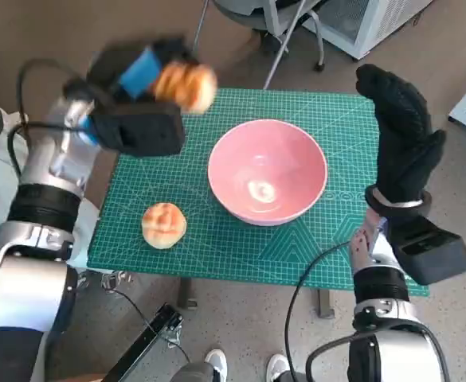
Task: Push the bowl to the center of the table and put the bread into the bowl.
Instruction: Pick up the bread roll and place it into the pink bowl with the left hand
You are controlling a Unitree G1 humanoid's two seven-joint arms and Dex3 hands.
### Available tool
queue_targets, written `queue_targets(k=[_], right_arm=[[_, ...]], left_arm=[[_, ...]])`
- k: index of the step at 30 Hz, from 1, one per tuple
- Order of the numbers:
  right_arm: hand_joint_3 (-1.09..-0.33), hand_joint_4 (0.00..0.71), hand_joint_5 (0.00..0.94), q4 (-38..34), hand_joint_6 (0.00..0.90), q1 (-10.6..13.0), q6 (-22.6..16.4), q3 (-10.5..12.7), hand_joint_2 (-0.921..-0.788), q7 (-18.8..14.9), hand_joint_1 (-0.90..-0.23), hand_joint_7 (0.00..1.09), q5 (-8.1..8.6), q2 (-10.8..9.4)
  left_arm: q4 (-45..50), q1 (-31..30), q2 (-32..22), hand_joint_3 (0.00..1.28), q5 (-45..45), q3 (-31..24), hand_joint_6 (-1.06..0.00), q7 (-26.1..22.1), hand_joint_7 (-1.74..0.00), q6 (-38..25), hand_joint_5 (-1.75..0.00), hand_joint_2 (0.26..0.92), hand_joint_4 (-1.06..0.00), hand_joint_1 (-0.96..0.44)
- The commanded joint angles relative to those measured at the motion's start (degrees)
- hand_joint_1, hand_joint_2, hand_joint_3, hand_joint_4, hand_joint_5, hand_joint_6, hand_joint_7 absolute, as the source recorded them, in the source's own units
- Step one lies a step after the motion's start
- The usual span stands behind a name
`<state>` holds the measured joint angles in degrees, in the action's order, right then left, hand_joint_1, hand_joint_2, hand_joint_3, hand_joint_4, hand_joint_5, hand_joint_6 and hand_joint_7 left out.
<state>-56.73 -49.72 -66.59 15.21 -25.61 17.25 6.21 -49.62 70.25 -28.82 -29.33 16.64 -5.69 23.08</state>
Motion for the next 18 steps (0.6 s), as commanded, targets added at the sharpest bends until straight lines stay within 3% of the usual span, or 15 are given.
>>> queue_targets(k=[1,8,18], right_arm=[[-0.704,0.372,0.000,0.3,0.065,1.8,1.0,-0.3,-0.921,-1.1,-0.545,0.76,0.95,-0.6],[-0.705,0.371,0.000,0.9,0.065,2.3,1.2,-0.5,-0.921,-1.6,-0.538,0.76,1.39,-0.9],[-0.706,0.371,0.000,2.4,0.065,3.6,1.7,-0.6,-0.921,-1.9,-0.536,0.76,1.57,-0.7]], left_arm=[[3.4,-0.4,2.7,0.05,0.0,1.3,-0.64,-1.6,-1.18,1.4,-1.09,0.920,-0.73,0.00],[-0.3,-0.1,6.7,0.05,-0.6,3.8,-0.63,-3.3,-1.18,4.2,-1.11,0.920,-0.73,0.00],[-11.3,0.6,12.7,0.07,-4.0,8.3,-0.63,-1.5,-1.14,4.7,-1.19,0.920,-0.69,0.00]])
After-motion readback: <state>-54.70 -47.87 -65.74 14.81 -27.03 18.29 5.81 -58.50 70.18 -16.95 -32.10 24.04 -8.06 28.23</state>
